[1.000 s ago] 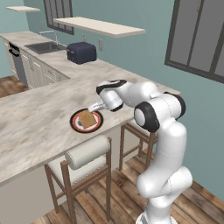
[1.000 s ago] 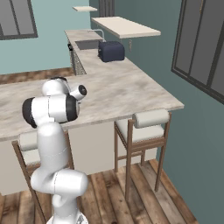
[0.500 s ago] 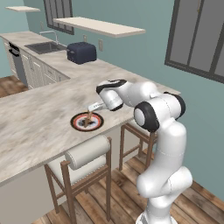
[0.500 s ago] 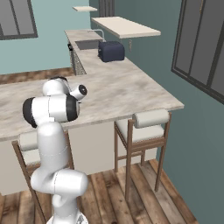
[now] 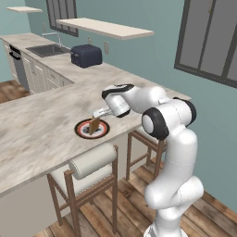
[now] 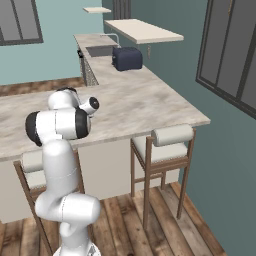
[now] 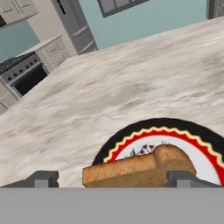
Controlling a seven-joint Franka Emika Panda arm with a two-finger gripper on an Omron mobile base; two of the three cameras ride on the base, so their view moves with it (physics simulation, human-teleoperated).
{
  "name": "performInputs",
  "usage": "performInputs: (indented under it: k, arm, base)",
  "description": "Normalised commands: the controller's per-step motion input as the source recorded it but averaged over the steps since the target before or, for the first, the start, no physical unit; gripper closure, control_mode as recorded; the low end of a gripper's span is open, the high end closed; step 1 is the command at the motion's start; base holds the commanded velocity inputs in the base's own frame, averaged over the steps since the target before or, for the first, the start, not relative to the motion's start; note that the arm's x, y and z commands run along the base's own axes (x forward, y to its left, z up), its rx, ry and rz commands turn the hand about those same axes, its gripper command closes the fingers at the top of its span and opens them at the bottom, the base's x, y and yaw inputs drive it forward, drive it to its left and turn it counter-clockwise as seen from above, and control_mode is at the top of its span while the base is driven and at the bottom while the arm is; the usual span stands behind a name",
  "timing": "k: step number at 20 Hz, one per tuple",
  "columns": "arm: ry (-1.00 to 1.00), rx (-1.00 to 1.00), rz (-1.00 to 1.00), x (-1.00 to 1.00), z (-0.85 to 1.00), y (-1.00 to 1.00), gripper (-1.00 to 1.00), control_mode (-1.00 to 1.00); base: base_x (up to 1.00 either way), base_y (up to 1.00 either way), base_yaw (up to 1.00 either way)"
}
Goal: Start the toaster. Once the lever pops up, take the bread to the plate on the dining counter.
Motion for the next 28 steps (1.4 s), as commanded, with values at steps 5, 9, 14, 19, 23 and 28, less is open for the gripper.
performInputs:
  k: [5,9,14,19,23,28]
  arm:
    - [-0.03,0.00,-0.06,0.00,0.14,0.00,-1.00,-1.00]
    - [-0.03,0.00,-0.08,-0.02,0.34,0.00,-1.00,-1.00]
    - [-0.03,0.00,-0.08,-0.07,0.41,0.00,-1.00,-1.00]
    - [-0.04,0.00,-0.08,-0.24,0.47,0.00,-1.00,-1.00]
    - [-0.03,0.00,-0.11,-0.39,0.41,0.00,-1.00,-1.00]
    - [-0.01,0.00,-0.14,-0.53,0.33,0.00,-1.00,-1.00]
  base:
    - [0.00,0.00,0.00]
    - [0.00,0.00,0.00]
    - [0.00,0.00,0.00]
    - [0.00,0.00,0.00]
    - [0.00,0.00,0.00]
    - [0.00,0.00,0.00]
